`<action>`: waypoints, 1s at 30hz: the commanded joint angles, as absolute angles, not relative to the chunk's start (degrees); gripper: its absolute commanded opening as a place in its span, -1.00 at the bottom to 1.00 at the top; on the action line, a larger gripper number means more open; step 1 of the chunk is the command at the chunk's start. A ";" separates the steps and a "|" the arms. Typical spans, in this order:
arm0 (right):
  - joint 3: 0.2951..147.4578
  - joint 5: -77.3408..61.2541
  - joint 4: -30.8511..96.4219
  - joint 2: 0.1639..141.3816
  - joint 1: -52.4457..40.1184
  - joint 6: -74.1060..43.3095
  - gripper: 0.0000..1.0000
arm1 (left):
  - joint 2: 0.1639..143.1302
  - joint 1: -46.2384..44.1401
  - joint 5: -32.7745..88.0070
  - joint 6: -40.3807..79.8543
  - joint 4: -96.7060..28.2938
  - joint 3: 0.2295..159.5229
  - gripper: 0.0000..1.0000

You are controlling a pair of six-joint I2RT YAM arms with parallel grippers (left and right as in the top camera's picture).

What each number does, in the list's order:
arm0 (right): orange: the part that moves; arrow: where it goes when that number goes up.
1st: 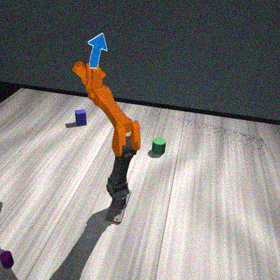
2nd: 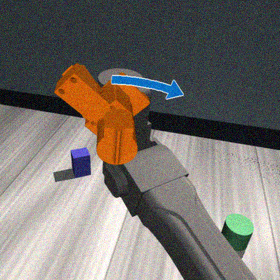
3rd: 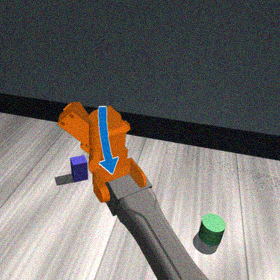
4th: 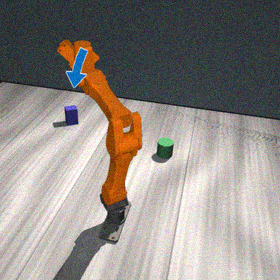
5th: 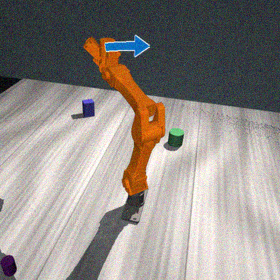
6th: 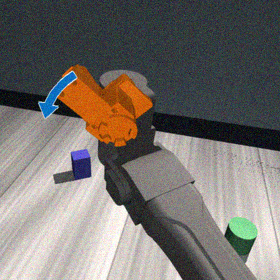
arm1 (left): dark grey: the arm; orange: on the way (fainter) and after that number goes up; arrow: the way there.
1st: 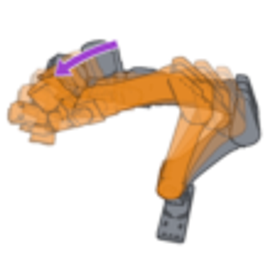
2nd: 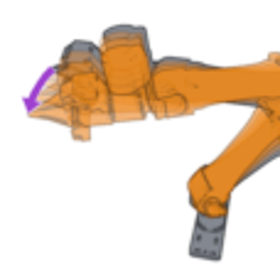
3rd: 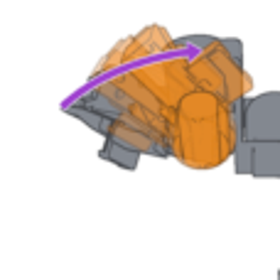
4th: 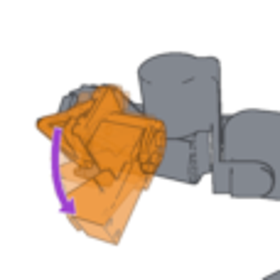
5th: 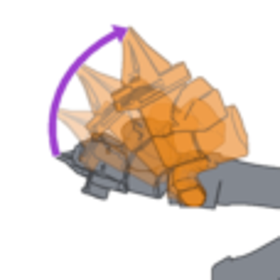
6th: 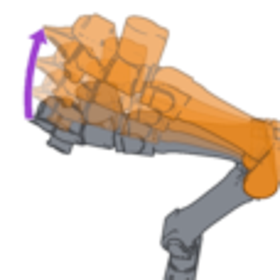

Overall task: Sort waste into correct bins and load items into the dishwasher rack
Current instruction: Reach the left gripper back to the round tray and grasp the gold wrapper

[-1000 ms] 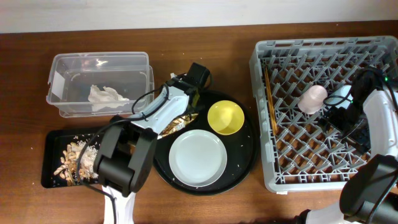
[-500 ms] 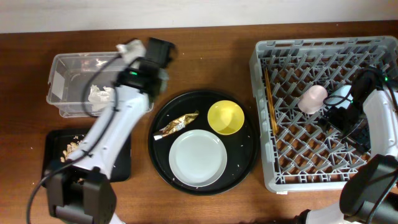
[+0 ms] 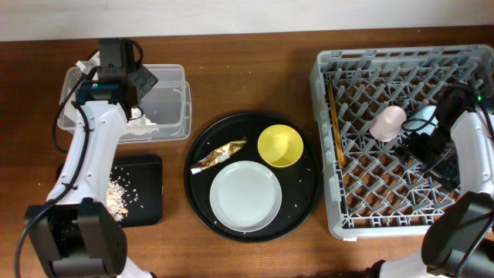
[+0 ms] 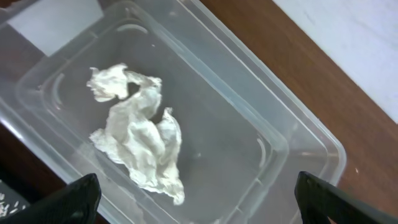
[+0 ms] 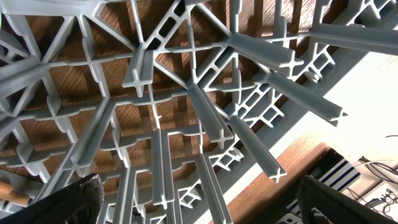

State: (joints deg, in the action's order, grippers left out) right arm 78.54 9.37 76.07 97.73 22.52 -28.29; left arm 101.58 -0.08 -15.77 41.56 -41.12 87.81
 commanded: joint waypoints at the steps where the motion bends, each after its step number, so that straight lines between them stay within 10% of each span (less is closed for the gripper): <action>1: 78.67 9.63 76.07 98.04 22.90 -28.60 0.97 | 100.47 -0.10 -1.28 26.59 -42.68 88.23 0.99; 7: 78.67 9.63 76.07 98.04 22.90 -28.60 0.97 | 94.76 -8.73 15.03 10.39 -49.67 88.23 0.99; 16: 78.67 9.63 76.07 98.04 22.90 -28.60 0.97 | 98.83 -27.11 -3.40 -1.80 -57.56 84.86 0.99; 30: 78.67 9.63 76.07 98.04 22.90 -28.60 0.97 | 116.68 -27.68 -4.38 -7.44 -48.56 84.09 0.69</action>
State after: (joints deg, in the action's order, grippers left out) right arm 78.54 9.37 76.07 97.73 22.52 -28.29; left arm 114.76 -27.57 -3.73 -6.31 -49.89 84.51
